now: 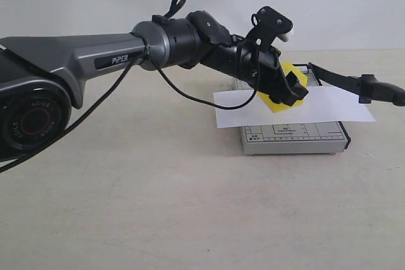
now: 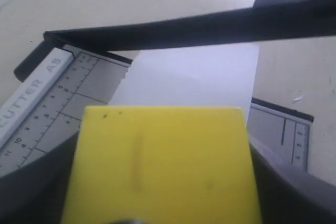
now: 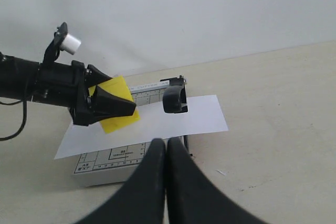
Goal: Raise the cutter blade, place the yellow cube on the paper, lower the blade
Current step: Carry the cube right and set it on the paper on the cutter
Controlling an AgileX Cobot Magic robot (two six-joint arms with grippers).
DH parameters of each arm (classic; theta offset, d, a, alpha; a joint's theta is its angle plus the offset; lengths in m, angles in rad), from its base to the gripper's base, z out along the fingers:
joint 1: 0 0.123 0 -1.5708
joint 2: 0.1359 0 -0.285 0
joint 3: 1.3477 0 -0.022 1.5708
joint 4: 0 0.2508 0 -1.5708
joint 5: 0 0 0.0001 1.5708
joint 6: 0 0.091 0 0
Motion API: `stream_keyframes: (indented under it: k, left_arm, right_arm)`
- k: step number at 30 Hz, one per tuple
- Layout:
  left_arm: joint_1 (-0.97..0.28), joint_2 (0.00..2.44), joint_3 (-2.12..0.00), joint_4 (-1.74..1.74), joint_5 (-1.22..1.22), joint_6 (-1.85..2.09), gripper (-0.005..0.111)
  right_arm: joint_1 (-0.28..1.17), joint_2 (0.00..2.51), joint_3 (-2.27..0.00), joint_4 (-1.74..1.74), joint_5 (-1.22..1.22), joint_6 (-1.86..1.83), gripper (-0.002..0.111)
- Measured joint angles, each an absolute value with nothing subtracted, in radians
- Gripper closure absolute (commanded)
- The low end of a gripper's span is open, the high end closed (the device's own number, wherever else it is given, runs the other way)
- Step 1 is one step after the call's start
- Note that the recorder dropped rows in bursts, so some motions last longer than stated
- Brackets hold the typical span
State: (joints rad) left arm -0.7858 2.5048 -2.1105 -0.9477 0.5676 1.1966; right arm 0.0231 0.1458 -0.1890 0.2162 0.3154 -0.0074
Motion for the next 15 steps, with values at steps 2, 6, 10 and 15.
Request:
stream_keyframes:
  k: [2,6,10,15]
  left_arm:
    - [-0.786,2.518,-2.110,-0.941,0.572,1.219,0.102]
    - [-0.786,2.544,-2.110,-0.941,0.572,1.243,0.102]
    - [-0.786,2.558,-2.115,-0.957,0.568,1.253,0.102]
    - [-0.786,2.569,-2.121,-0.979,0.539,1.257,0.092]
  right_arm:
    - [0.023,0.146,-0.189,0.216,0.315,-0.007,0.108]
    - [0.023,0.146,-0.189,0.216,0.315,-0.007,0.108]
    - [0.023,0.146,-0.189,0.218,0.315,-0.007,0.108]
    - [0.023,0.146,-0.189,0.226,0.315,-0.007,0.108]
